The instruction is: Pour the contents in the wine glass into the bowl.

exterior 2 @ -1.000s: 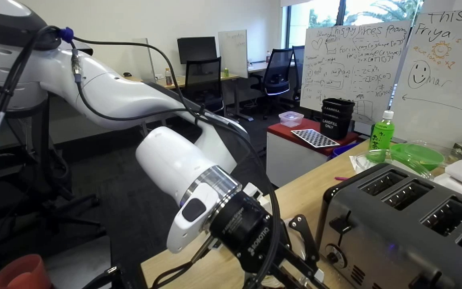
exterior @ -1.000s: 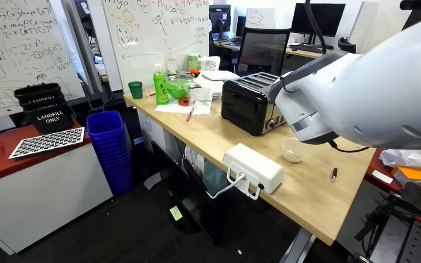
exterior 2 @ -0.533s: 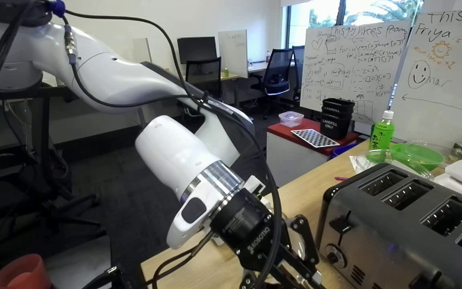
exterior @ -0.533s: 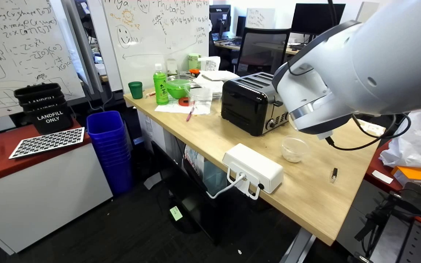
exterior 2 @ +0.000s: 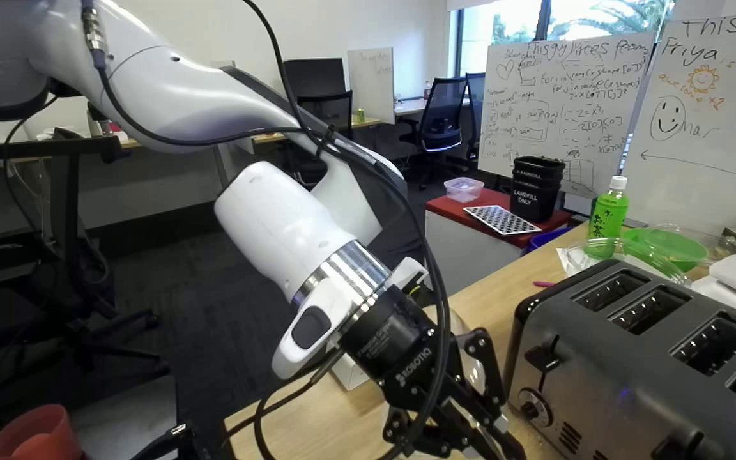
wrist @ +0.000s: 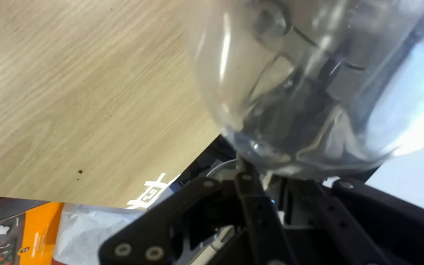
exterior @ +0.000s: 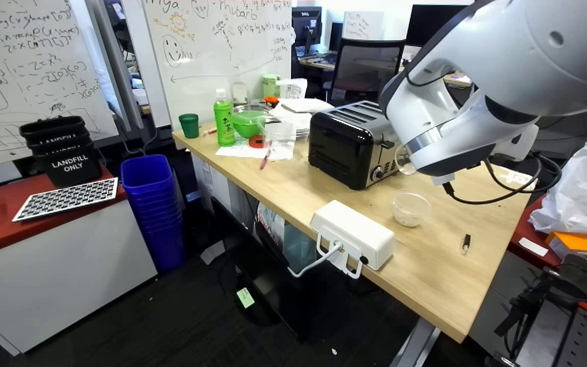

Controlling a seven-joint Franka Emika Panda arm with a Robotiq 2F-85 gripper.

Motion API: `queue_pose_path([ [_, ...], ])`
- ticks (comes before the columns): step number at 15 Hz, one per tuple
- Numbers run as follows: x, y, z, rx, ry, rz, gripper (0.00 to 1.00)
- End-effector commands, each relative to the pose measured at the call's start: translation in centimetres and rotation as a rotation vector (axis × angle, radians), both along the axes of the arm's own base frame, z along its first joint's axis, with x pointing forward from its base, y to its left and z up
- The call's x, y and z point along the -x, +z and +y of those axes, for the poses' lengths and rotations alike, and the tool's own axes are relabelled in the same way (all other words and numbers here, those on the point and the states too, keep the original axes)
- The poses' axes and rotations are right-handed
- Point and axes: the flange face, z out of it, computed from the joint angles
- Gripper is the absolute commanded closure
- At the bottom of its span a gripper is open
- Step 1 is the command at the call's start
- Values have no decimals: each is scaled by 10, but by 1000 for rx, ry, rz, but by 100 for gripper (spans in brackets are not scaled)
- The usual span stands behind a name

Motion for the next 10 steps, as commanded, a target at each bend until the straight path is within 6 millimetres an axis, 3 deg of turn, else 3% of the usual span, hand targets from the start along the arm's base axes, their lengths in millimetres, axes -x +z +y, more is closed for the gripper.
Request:
queue_pose_path([
  [1,3,4,-3,-105,-28,-31,96],
  [10,38,-10,-57,-384,-179,-157,96],
])
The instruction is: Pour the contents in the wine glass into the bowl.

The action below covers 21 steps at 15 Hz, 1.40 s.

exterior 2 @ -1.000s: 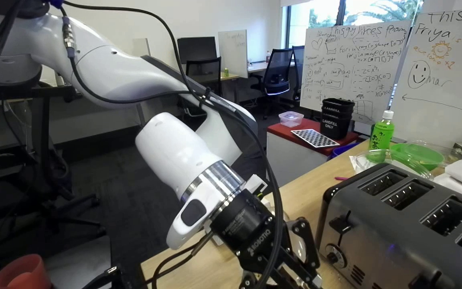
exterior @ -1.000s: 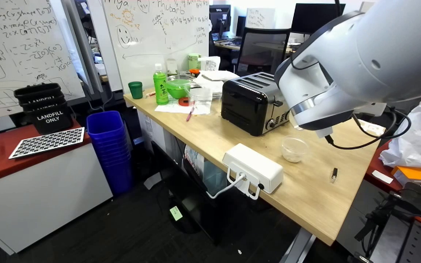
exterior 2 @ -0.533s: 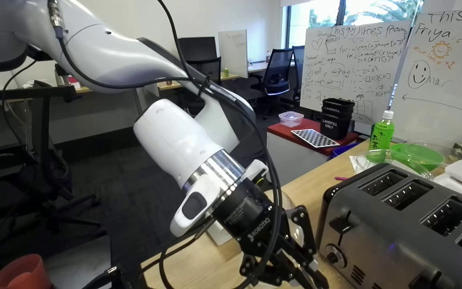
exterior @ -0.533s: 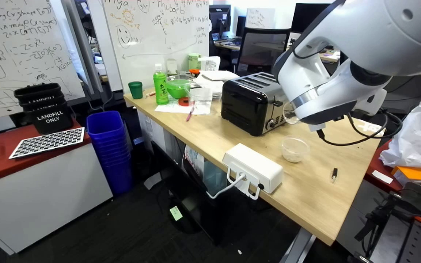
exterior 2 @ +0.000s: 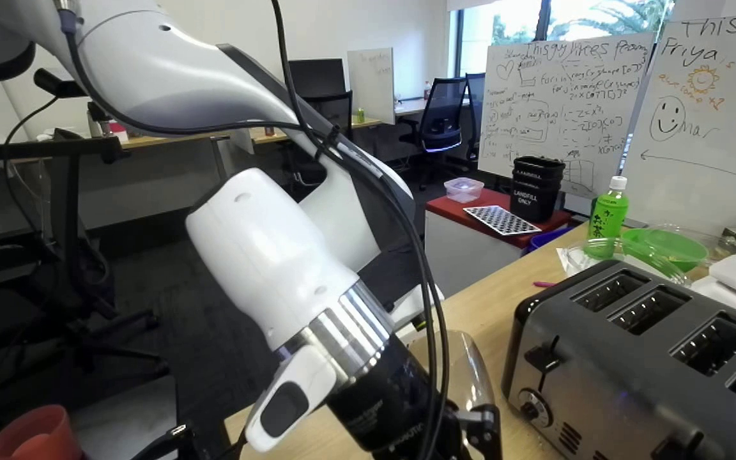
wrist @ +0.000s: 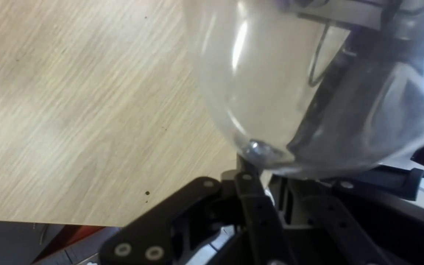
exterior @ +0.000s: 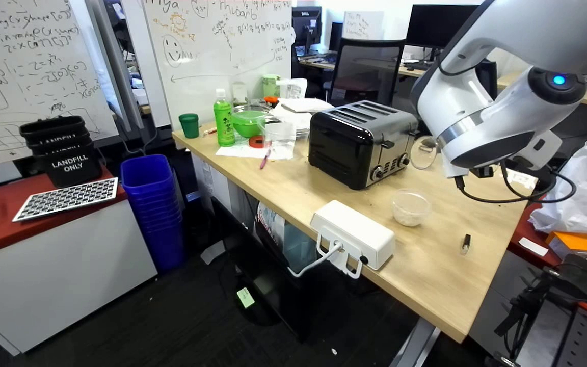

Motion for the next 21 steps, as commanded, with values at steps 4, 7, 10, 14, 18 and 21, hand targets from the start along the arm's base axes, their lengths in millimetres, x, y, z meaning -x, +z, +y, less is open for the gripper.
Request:
queue_pose_path([
  [4,26,-7,-42,-260,-90,-137,96],
  [7,38,-16,-54,-356,-131,-199,96],
  [10,45,-29,-58,-455,-175,-276,96],
  [14,45,-39,-68,-580,-198,-398,96],
  [18,40,-45,-80,-701,-180,-524,96],
  [21,34,-52,-86,-806,-145,-604,96],
])
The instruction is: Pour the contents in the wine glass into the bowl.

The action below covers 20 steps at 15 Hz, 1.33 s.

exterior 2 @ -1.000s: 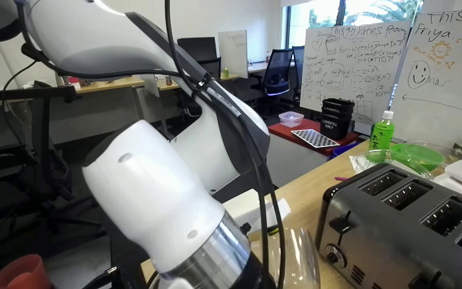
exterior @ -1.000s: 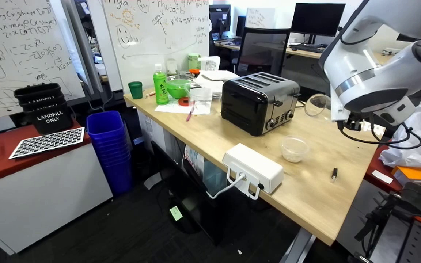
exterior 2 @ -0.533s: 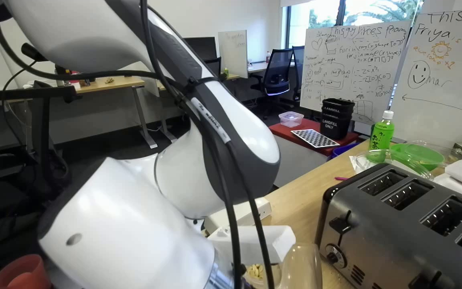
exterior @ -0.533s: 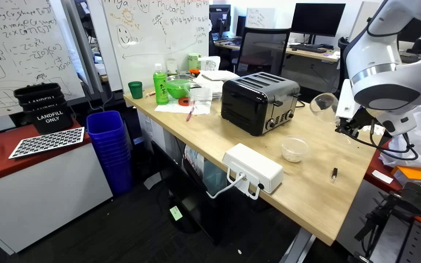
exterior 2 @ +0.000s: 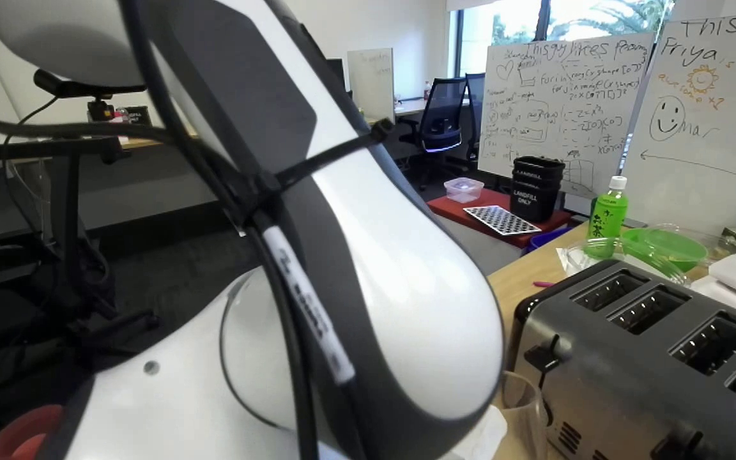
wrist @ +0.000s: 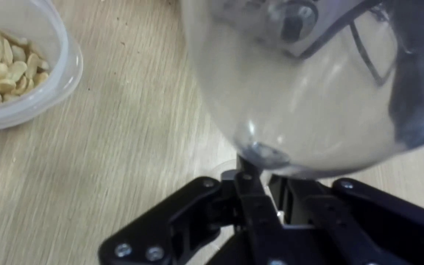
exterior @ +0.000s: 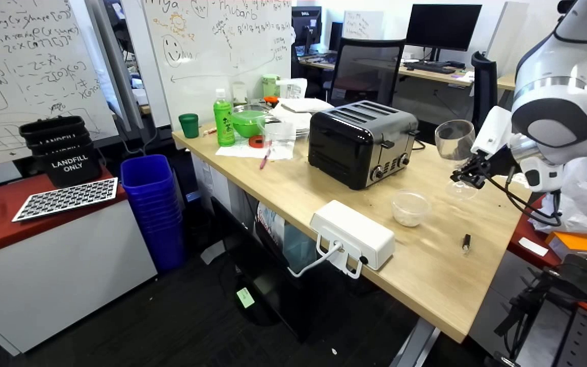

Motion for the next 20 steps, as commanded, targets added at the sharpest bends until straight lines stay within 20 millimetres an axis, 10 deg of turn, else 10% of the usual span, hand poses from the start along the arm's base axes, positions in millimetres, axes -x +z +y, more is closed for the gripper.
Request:
queue_pose_path([
  [1,-7,-2,-5,-122,29,-153,96],
  [9,-10,-46,-4,-440,172,-292,96],
  [20,6,-66,-19,-441,163,-171,96],
])
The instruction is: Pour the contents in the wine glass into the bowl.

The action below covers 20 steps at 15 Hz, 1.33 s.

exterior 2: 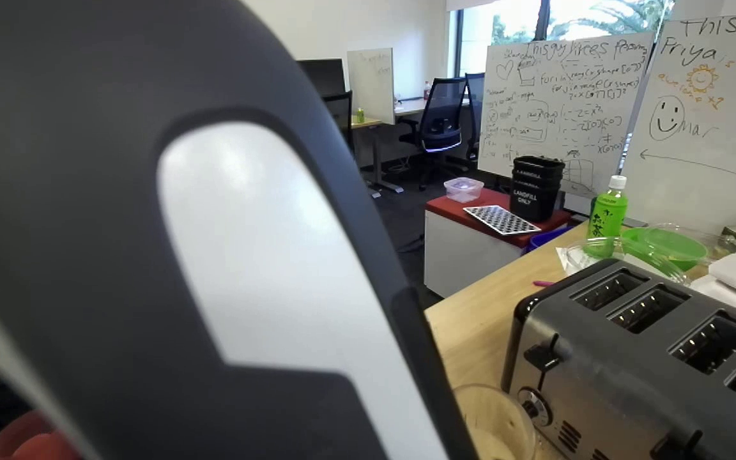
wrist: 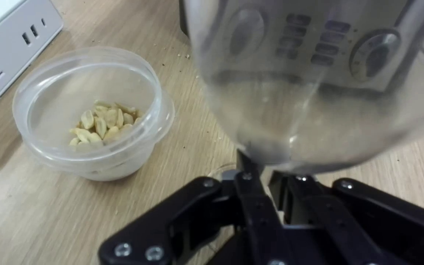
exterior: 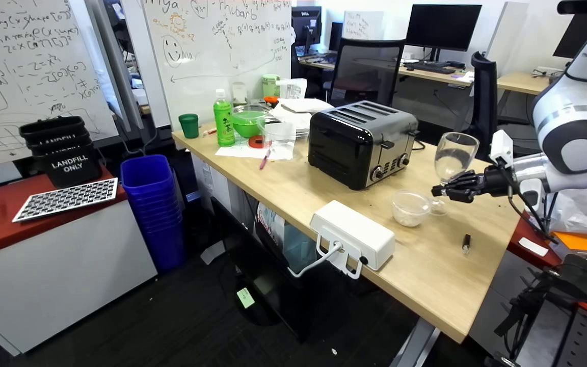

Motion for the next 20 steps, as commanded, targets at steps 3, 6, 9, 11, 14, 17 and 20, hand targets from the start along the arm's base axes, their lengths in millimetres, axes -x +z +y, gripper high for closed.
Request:
queue_pose_path([
  [3,3,1,-4,30,12,65,54],
  [6,13,5,-6,65,4,111,32],
  [9,28,12,-6,126,-12,194,12],
  [11,42,16,-4,168,-26,286,1],
  [14,64,30,4,246,-52,426,0],
  [17,57,20,-1,215,-50,397,0],
  [20,58,18,-3,215,-52,401,0],
])
